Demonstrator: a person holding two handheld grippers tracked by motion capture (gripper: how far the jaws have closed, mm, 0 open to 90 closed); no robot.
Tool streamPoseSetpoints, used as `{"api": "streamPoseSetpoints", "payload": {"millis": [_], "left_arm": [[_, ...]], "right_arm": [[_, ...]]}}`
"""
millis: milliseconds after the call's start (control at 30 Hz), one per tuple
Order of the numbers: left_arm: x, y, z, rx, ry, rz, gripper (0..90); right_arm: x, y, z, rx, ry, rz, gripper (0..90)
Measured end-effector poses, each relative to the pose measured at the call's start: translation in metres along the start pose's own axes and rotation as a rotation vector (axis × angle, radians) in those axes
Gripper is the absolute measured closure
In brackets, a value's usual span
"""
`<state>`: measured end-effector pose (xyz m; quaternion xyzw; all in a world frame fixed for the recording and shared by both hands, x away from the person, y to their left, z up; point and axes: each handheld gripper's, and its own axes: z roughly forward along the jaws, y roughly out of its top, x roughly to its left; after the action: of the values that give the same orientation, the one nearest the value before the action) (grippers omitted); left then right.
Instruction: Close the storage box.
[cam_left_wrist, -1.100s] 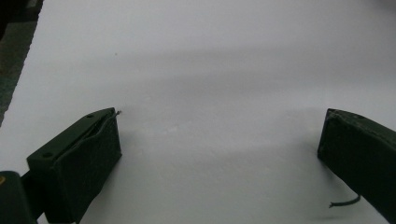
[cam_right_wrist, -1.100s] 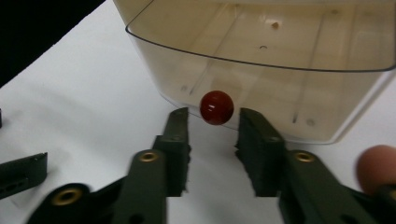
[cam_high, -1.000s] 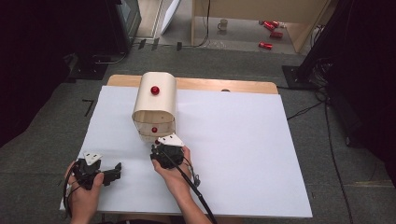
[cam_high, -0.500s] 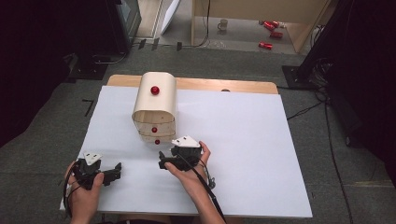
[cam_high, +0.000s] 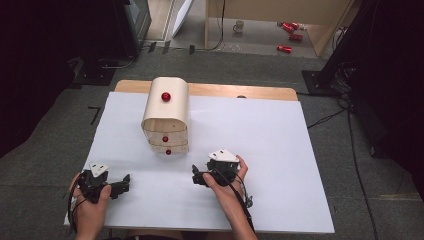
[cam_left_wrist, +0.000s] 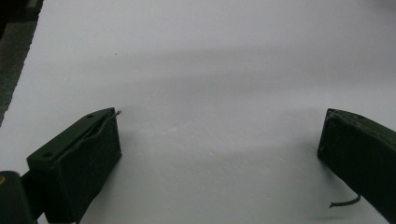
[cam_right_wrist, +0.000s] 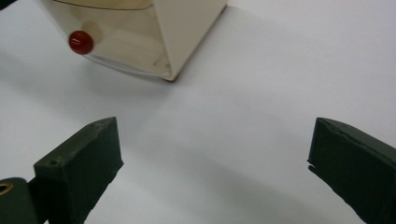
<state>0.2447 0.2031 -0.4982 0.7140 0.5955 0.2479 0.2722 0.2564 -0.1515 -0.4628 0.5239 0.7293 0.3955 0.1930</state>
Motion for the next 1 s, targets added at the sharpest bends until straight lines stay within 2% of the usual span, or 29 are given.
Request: {"api": "streamPoseSetpoints", "payload": {"millis": [167, 200, 267, 367, 400, 500, 533, 567, 667, 733, 1000], "left_arm": [[0.000, 0.000, 0.000, 0.000, 0.000, 0.000, 0.0], [0.000, 0.000, 0.000, 0.000, 0.000, 0.000, 0.0], [0.000, 0.000, 0.000, -0.001, 0.000, 0.000, 0.0], [0.000, 0.000, 0.000, -0.001, 0.000, 0.000, 0.0], [0.000, 0.000, 0.000, -0.001, 0.000, 0.000, 0.0], [0.000, 0.000, 0.000, -0.001, 0.000, 0.000, 0.0], [0.000, 0.000, 0.000, -0.001, 0.000, 0.000, 0.0], [0.000, 0.000, 0.000, -0.001, 0.000, 0.000, 0.0], [0.000, 0.000, 0.000, 0.001, 0.000, 0.002, 0.0], [0.000, 0.000, 0.000, -0.001, 0.000, 0.000, 0.0], [0.000, 0.000, 0.000, 0.000, 0.000, 0.002, 0.0]], "right_arm": [[-0.019, -0.006, -0.009, 0.001, -0.032, 0.020, 2.5], [-0.019, -0.006, -0.009, 0.001, -0.032, 0.020, 2.5], [-0.032, -0.011, -0.015, 0.002, -0.052, 0.035, 2.5], [-0.038, -0.013, -0.019, 0.000, -0.064, 0.042, 2.5], [-0.047, -0.016, -0.024, -0.001, -0.079, 0.054, 2.5], [-0.059, -0.020, -0.031, -0.004, -0.099, 0.066, 2.5], [-0.059, -0.020, -0.031, -0.004, -0.099, 0.066, 2.5], [-0.069, -0.023, -0.036, -0.007, -0.117, 0.080, 2.5], [-0.076, -0.025, -0.040, -0.009, -0.129, 0.090, 2.5], [-0.088, -0.030, -0.046, -0.007, -0.152, 0.104, 2.5], [-0.114, -0.043, -0.062, 0.005, -0.206, 0.125, 2.5]]}}
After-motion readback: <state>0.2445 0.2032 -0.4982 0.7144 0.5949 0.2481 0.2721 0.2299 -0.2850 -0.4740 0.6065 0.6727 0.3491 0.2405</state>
